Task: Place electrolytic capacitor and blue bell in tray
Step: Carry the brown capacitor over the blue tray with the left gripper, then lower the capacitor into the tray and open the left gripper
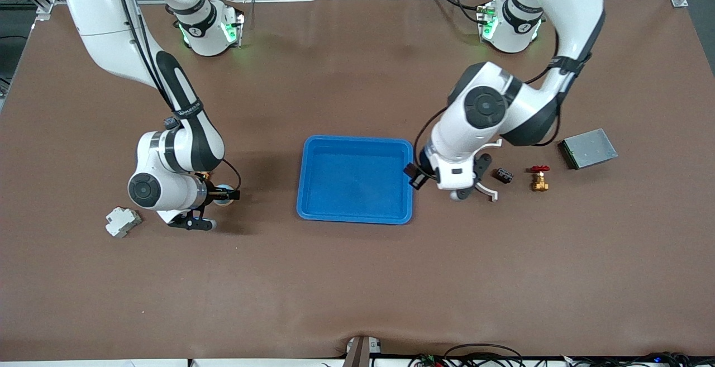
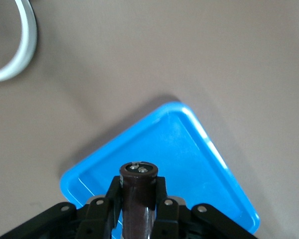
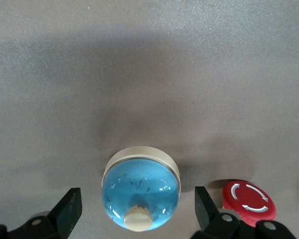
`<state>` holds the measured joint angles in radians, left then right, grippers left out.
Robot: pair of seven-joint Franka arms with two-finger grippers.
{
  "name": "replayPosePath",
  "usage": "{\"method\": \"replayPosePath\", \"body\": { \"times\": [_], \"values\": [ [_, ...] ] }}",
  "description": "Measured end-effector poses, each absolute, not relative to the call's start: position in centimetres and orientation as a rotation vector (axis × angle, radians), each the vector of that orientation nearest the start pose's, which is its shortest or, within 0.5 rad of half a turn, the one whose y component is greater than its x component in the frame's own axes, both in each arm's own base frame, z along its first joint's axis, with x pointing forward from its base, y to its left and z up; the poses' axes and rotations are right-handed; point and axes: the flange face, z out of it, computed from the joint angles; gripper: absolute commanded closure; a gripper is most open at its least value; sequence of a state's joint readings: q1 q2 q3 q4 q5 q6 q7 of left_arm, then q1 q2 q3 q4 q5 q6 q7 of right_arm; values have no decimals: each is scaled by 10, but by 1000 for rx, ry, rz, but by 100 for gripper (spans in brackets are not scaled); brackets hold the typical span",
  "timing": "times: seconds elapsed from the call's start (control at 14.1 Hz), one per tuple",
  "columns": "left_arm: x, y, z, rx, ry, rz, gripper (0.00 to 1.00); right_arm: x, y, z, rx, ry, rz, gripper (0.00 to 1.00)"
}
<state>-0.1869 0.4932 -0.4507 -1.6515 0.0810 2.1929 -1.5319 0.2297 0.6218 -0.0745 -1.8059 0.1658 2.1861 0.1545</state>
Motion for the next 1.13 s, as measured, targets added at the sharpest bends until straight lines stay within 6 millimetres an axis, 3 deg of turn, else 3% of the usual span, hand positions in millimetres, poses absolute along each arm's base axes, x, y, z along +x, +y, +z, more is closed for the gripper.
{"method": "replayPosePath", "body": {
  "times": [0.21, 0.64, 0.99, 1.13],
  "values": [
    [560, -401, 336, -2906, -1485, 161, 100, 616, 104, 177, -3074, 159, 387, 0],
    [539, -425, 272, -2734, -1584, 194, 100, 616, 104, 175, -3075, 159, 386, 0],
    [513, -448, 225, -2651, -1575, 194, 100, 616, 104, 175, -3075, 158, 386, 36],
    [508, -451, 214, -2641, -1564, 207, 82, 616, 104, 176, -3075, 158, 384, 58]
  ]
}}
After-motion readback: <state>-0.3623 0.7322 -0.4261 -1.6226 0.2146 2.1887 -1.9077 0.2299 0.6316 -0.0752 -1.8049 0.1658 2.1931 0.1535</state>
